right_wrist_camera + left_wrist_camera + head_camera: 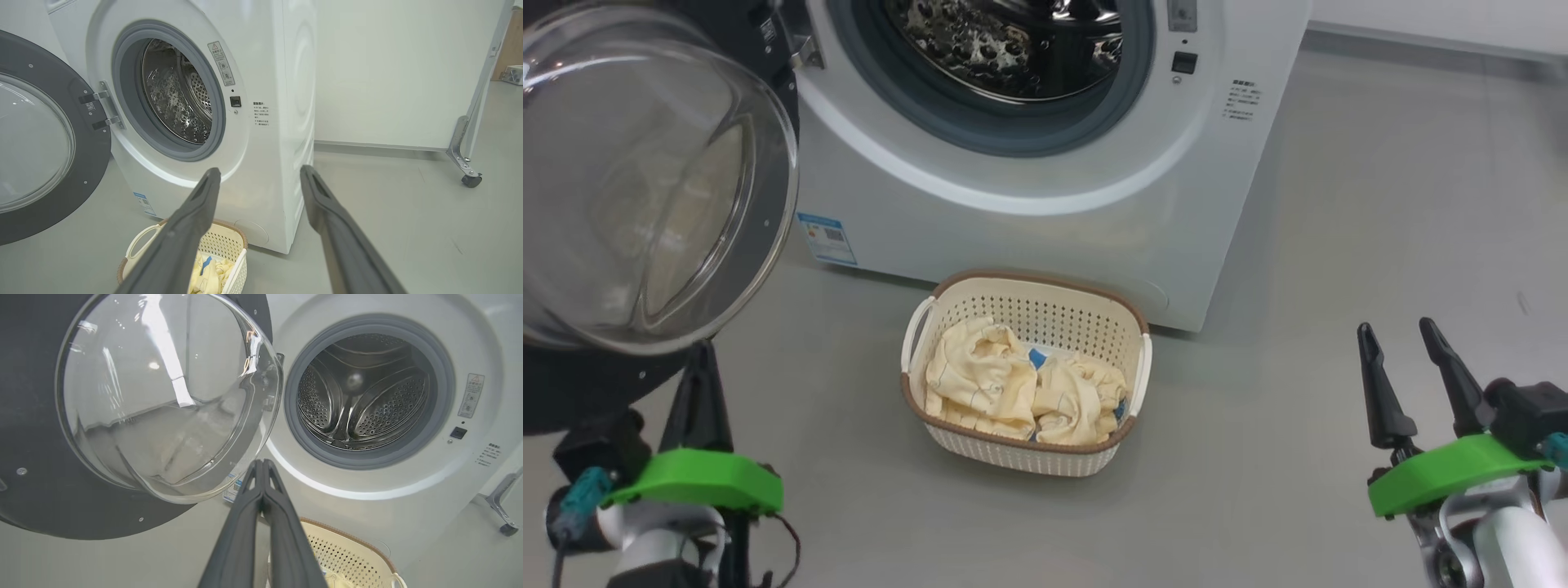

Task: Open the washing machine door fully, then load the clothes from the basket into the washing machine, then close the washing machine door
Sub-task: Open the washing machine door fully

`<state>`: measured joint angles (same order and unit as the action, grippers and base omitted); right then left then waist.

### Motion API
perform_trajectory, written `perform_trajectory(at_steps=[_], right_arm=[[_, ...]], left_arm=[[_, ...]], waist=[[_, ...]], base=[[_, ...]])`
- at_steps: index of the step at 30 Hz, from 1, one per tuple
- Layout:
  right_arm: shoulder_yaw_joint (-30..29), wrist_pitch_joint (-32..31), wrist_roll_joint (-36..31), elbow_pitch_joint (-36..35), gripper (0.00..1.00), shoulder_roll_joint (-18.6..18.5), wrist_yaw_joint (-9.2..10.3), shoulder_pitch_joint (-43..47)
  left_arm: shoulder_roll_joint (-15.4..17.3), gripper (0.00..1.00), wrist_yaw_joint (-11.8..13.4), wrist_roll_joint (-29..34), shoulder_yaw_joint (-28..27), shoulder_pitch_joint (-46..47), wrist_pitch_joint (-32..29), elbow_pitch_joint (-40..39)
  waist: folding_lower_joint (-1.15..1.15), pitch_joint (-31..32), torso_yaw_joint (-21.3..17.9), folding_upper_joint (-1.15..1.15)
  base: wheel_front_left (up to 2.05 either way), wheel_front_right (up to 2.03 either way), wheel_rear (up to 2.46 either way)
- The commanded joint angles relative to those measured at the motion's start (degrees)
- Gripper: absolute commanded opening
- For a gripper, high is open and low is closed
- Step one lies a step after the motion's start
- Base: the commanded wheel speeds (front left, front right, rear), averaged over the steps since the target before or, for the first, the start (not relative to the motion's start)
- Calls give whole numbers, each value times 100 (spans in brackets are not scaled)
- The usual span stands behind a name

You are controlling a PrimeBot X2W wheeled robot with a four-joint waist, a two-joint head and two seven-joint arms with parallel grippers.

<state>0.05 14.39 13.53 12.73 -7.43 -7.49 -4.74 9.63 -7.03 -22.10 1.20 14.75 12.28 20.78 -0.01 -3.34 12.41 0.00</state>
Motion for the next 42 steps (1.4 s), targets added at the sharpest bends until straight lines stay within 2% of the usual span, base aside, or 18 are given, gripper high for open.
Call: perform_trajectory(at_steps=[1, 12, 25, 26, 27, 28, 42], right_arm=[[64, 60, -44, -208, 100, -20, 0, -50], [-1, 61, -77, -345, 100, 162, 0, 137], [-56, 61, -130, -460, 100, 243, 0, 233], [-54, 61, -136, -463, 100, 245, 0, 232], [-57, 61, -146, -466, 100, 246, 0, 231], [-56, 61, -156, -467, 100, 247, 0, 228], [-52, 61, -200, -434, 100, 261, 0, 195]], left_arm=[[102, 0, 1, 60, -111, 57, -21, -280], [-218, 0, 38, 134, 355, -625, -7, -755], [-466, 2, -2, 33, 635, -899, 250, -721], [-481, 41, -6, 6, 636, -901, 257, -714], [-493, 95, -9, 7, 638, -897, 262, -704], [-504, 100, -13, -1, 652, -892, 265, -696], [-583, 100, -42, -51, 574, -853, 271, -740]], waist=[[1, 208, -187, 0], [1, 471, -613, 0], [1, 451, -943, 0], [1, 448, -963, 0], [1, 445, -977, 0], [1, 443, -992, 0], [1, 414, -1061, 0]], base=[[0, 0, 0], [0, 0, 0], [0, 0, 0], [0, 0, 0], [0, 0, 0], [0, 0, 0], [0, 0, 0]])
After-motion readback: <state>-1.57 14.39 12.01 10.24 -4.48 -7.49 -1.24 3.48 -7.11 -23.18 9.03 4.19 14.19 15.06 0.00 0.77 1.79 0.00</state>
